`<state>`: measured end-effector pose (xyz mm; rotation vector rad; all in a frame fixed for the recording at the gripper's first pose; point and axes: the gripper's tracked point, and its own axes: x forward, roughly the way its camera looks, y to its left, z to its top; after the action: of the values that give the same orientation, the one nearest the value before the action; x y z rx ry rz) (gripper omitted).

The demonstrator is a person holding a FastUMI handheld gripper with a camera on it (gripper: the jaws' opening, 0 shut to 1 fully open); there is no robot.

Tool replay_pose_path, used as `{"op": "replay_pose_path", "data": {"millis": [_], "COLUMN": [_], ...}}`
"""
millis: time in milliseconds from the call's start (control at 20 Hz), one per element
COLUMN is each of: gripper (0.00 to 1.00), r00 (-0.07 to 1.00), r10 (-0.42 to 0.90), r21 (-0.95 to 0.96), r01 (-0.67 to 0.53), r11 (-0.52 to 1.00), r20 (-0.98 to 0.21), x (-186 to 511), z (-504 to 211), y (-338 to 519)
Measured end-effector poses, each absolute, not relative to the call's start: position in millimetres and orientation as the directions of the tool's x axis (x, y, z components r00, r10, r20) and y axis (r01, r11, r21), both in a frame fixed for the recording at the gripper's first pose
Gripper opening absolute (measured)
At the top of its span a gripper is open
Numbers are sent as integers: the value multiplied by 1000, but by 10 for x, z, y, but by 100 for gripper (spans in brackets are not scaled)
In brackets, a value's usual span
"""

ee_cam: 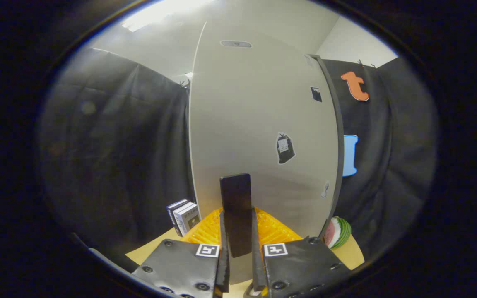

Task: Open the shoe cabinet door, grab the shoes and put them into the shoe cabinet, then close the shoe cabinet door.

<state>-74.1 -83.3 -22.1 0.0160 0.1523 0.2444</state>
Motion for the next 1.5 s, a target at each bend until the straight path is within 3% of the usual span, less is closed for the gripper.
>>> {"op": "replay_pose_path", "data": {"millis": [400, 800, 1500], "gripper": [24, 22, 17], "r00": [970, 985, 992], "r10": [199, 94, -99], "r21": [-6, -90, -53], "r01": [-201, -108, 95], "r11": [979, 990, 994], "r20": [-138, -147, -75], "x": [-1079, -1213, -1288], "z": [-141, -190, 51], "y": [-1377, -1917, -3036]}}
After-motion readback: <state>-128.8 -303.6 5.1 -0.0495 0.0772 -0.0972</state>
